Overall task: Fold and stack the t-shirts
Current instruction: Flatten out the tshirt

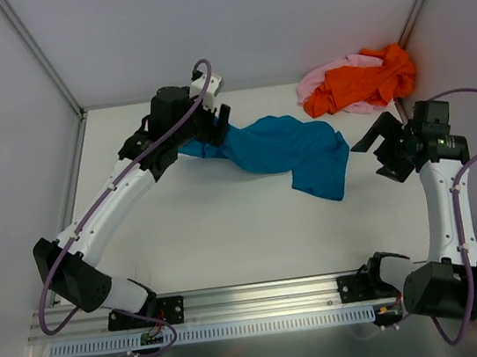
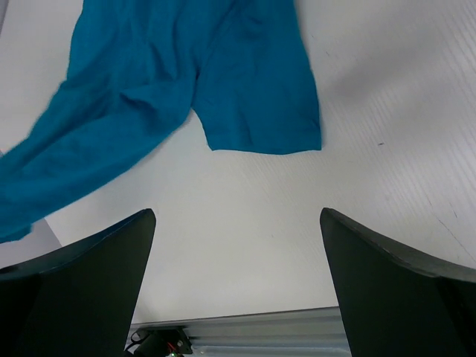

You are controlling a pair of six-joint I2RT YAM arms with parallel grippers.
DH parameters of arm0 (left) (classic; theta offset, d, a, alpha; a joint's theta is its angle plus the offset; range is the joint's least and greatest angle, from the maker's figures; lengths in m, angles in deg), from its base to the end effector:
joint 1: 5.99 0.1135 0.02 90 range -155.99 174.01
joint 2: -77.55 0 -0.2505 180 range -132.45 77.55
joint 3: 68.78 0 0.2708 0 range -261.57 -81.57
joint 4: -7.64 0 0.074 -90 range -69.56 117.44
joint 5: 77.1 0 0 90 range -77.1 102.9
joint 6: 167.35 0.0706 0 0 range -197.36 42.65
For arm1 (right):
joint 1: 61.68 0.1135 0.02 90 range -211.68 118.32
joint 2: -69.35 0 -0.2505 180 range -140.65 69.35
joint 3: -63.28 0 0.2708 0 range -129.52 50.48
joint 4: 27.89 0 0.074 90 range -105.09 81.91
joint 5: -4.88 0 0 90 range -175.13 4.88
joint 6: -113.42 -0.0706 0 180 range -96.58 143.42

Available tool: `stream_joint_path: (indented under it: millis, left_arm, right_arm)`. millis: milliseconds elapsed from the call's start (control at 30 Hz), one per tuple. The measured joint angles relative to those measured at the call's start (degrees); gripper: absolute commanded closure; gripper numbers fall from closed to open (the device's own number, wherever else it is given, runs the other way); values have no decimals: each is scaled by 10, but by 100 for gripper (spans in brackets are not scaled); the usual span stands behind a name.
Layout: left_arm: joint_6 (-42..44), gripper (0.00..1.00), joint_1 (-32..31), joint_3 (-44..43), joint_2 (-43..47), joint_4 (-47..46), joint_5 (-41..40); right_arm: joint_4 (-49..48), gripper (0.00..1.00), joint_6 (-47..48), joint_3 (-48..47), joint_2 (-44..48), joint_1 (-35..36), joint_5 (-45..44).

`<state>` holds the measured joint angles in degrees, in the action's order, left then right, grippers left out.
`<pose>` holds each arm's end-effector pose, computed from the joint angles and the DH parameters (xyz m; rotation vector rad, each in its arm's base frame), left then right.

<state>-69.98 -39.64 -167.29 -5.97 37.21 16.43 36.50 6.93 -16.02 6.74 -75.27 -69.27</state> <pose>0.3248 -0.2215 0.3961 0.6860 1.7088 -0.3788 0.2569 -0.0423 0.3087 0.4955 2.3397 0.3557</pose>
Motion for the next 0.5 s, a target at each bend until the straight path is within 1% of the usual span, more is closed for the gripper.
stream_joint_path:
  millis: [33,200,367,500]
  left_arm:
    - [-2,1,0,9,1,6,-5]
    - [-8,1,0,64,19,16,-39]
    - [-21,1,0,105,38,9,-56]
    - [-42,1,0,177,68,-8,-57]
  right_arm:
    - [-5,1,-1,0,-2,1,0]
    - [-27,1,-6,0,-6,4,0]
    - [-31,1,-6,0,-14,9,0]
    - [-31,1,-4,-1,-19,12,0]
